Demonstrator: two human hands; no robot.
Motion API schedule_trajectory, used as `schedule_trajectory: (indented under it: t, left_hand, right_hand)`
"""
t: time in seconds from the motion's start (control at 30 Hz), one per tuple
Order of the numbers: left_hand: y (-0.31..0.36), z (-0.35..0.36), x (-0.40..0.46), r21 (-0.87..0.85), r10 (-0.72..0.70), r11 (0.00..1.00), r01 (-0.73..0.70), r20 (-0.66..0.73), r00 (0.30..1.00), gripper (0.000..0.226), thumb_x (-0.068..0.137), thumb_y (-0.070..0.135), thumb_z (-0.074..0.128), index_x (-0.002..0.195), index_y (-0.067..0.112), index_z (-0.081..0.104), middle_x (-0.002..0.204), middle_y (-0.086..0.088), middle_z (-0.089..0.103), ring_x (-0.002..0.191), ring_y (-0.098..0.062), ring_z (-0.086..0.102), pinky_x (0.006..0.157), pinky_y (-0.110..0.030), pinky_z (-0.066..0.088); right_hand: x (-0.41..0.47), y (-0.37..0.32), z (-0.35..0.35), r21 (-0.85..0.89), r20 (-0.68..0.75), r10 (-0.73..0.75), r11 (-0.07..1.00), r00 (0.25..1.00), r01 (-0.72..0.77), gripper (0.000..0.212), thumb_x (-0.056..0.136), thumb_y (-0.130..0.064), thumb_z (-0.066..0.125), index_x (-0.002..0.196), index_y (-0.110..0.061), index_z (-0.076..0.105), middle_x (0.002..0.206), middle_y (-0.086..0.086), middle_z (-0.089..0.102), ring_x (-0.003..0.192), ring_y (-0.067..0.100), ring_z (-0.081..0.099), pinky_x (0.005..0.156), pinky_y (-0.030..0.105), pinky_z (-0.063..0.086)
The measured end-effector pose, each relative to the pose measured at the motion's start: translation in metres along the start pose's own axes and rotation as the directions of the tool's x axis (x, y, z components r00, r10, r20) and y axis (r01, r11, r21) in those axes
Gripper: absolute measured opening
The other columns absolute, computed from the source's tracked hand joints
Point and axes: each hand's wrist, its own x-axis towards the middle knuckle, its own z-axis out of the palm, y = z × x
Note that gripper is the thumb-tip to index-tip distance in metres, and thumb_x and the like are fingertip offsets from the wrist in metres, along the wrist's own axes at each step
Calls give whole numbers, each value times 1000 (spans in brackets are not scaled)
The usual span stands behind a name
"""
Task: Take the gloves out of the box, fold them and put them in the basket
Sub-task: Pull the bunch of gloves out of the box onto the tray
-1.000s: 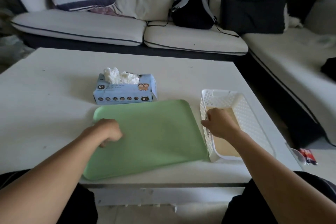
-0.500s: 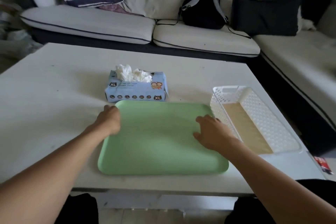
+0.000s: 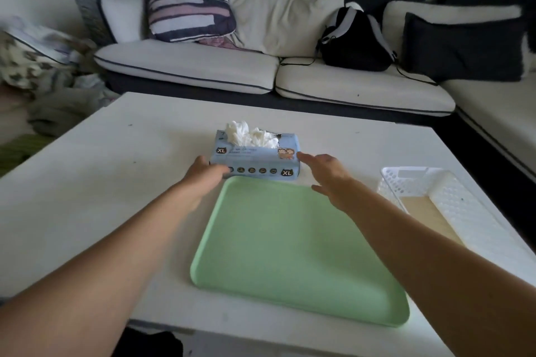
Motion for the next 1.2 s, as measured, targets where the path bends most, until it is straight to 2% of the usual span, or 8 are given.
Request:
schedule_trajectory:
  t: [0.17,0.3,0.6,0.73,0.87,0.97,1.07,1.2]
  left_hand:
    - [-10,15,31,-271,-160,950,158,17,987,22,92,8,61,114,12,62,102,-5,65,77,-7,51,64,-26,38]
    - [-8,17,49,-434,-253,869,237,21,967,9,93,12,61,102,13,64,90,-5,67,73,-15,59,65,-27,44]
    - [11,29,20,-453,-177,858,242,182,967,30,98,34,66,116,10,63,107,-15,75,95,-30,73,83,-44,57]
    - [10,21,-22,-340,-188,892,297,319,929,53,90,8,74,132,14,43,121,-17,67,108,-36,67,95,-53,54]
    - [6,16,-65,-94,-169,969,228,422,891,74,77,-15,76,131,23,43,112,-5,74,106,-28,71,89,-47,57]
    - [2,15,-88,-45,-171,976,211,432,885,57,76,-5,82,122,17,57,106,-3,78,99,-24,74,88,-43,59]
    - [0,18,-95,-148,-179,957,250,379,908,39,82,11,81,118,13,67,102,-7,79,87,-24,75,75,-36,60]
    - [9,39,-93,-274,-130,939,208,278,952,44,70,25,89,110,13,73,98,-6,79,83,-20,74,67,-33,58]
  right_hand:
    - [53,-3,31,168,-6,198,966,980,-195,49,93,-49,60,118,-8,55,109,6,53,100,23,51,98,38,44]
    - [82,11,52,146,-3,168,975,986,-166,48,88,-48,68,118,-11,61,109,10,63,101,28,59,79,37,45]
    - [14,31,-30,326,32,32,944,999,-40,30,99,-23,61,127,-13,57,117,8,63,108,24,62,99,43,52]
    - [-34,53,-62,99,94,42,994,995,-51,29,96,-21,65,123,-13,59,120,10,64,110,27,63,88,45,55]
    - [-63,63,-68,-409,151,-57,905,987,115,21,86,-30,75,97,-13,68,92,8,69,78,19,61,73,38,55]
    - [-80,45,-63,-445,163,-137,874,977,197,20,84,-31,78,85,-16,65,78,-5,60,69,12,53,65,27,40]
    - [-97,28,-56,-618,122,-284,728,951,297,60,80,-41,79,131,-19,55,127,-1,57,102,16,56,82,26,39]
    - [-108,16,-42,-410,163,-275,855,948,318,64,65,-63,84,114,-30,60,109,-13,64,91,1,60,70,20,45]
